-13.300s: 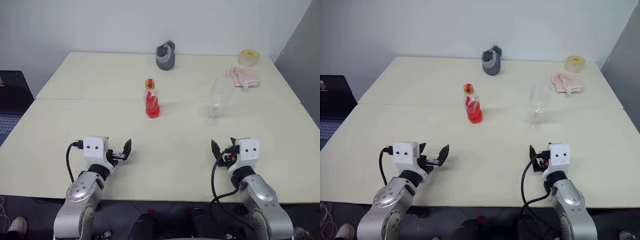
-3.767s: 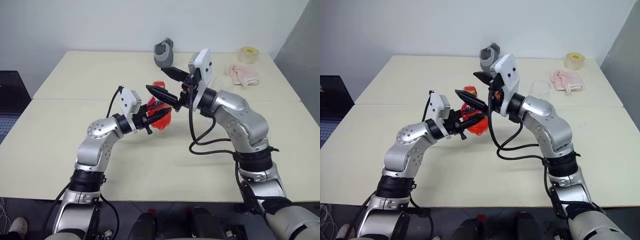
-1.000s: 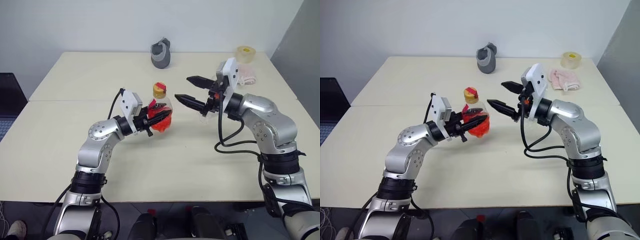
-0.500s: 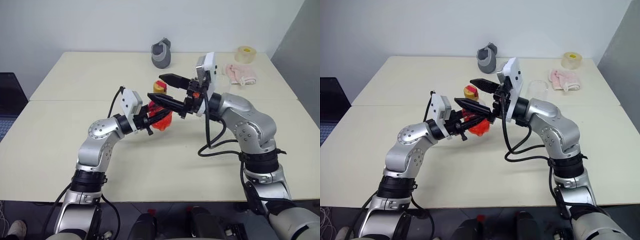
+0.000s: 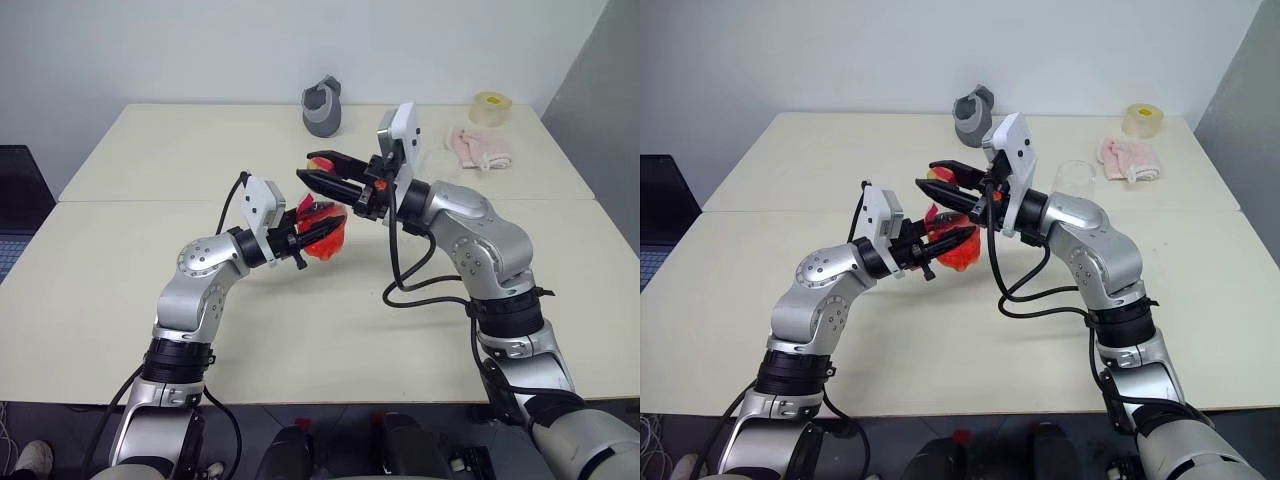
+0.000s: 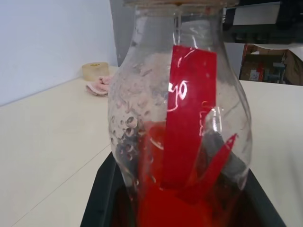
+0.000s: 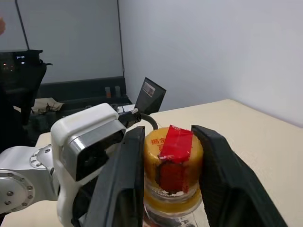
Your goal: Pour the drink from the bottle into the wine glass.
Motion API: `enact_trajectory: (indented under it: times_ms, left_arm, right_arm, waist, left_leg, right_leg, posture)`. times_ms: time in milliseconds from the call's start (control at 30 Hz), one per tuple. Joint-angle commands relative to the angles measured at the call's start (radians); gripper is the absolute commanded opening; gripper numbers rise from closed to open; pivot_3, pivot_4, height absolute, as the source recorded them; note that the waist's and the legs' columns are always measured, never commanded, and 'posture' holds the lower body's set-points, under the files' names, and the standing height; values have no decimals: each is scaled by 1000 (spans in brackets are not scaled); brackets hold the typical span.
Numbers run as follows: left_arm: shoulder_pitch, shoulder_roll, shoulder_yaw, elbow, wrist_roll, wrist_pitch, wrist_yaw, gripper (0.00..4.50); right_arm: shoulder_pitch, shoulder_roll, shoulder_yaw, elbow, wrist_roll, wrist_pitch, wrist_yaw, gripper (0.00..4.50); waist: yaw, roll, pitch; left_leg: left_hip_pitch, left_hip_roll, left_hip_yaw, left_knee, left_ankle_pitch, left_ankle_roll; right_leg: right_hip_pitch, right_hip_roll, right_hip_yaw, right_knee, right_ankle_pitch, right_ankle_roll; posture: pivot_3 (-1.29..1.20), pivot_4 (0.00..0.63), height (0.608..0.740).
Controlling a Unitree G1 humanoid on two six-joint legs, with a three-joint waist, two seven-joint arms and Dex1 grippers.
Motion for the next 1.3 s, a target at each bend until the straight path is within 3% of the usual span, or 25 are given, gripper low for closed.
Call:
enact_trajectory:
  times_ms: [33, 367, 533, 767, 933, 1067, 1167, 1300]
  left_arm:
    - [-21, -1, 13, -42, -20, -1, 5, 1318]
    - [67, 21, 23, -127, -34, 15, 0, 1318]
    - [167, 30, 24, -227, -52, 46, 22, 1318]
    - [218, 33, 23, -279, -64, 66, 46, 1318]
    - [203, 30, 36, -274, -62, 63, 72, 1318]
    - [217, 29, 38, -295, -66, 66, 87, 1318]
    - [226, 23, 36, -303, -66, 68, 105, 1318]
    - [221, 16, 29, -303, -66, 69, 117, 1318]
  right_arm:
    - [-28, 11, -16, -25, 12, -24, 5, 1179]
    - [-65, -92, -100, -92, 124, 127, 28, 1179]
    - [7, -163, -136, -213, 188, 209, -12, 1179]
    - [125, -168, -185, -368, 273, 290, -119, 1179]
    - [337, -209, -183, -499, 196, 235, -186, 1179]
    - [548, -242, -131, -564, 50, 164, -265, 1179]
    - [714, -254, -84, -539, -110, 64, -339, 1179]
    - [829, -194, -73, -451, -227, -39, -432, 1179]
  waist:
    - [0, 0, 0]
    - [0, 0, 0]
    - [3, 0, 0]
    - [7, 0, 0]
    - [16, -1, 0]
    - [25, -1, 0]
    - [25, -1, 0]
    - [23, -1, 0]
  left_leg:
    - [0, 0, 0, 0, 0, 0]
    - [0, 0, 0, 0, 0, 0]
    - [0, 1, -1, 0, -1, 2]
    - [0, 1, 0, 0, -2, 3]
    - [0, 1, 0, 0, -2, 3]
    - [0, 0, 1, 0, -2, 3]
    - [1, 0, 1, 0, -2, 3]
    - [2, 0, 2, 0, -1, 2]
  right_leg:
    - [0, 0, 0, 0, 0, 0]
    - [0, 0, 0, 0, 0, 0]
    - [0, -1, 0, -1, 0, 0]
    - [0, -2, 0, 0, 0, 0]
    - [2, -2, 0, -1, 0, 0]
    - [2, -2, 0, -1, 0, 0]
    - [3, -1, 0, -1, 0, 1]
    - [3, 1, 1, -1, 0, 1]
  posture:
    - [0, 150, 740]
    - [0, 150, 740]
    - [0, 150, 740]
    - [0, 150, 740]
    - [0, 150, 740]
    - [0, 150, 740]
    - [0, 150, 740]
    - [0, 150, 740]
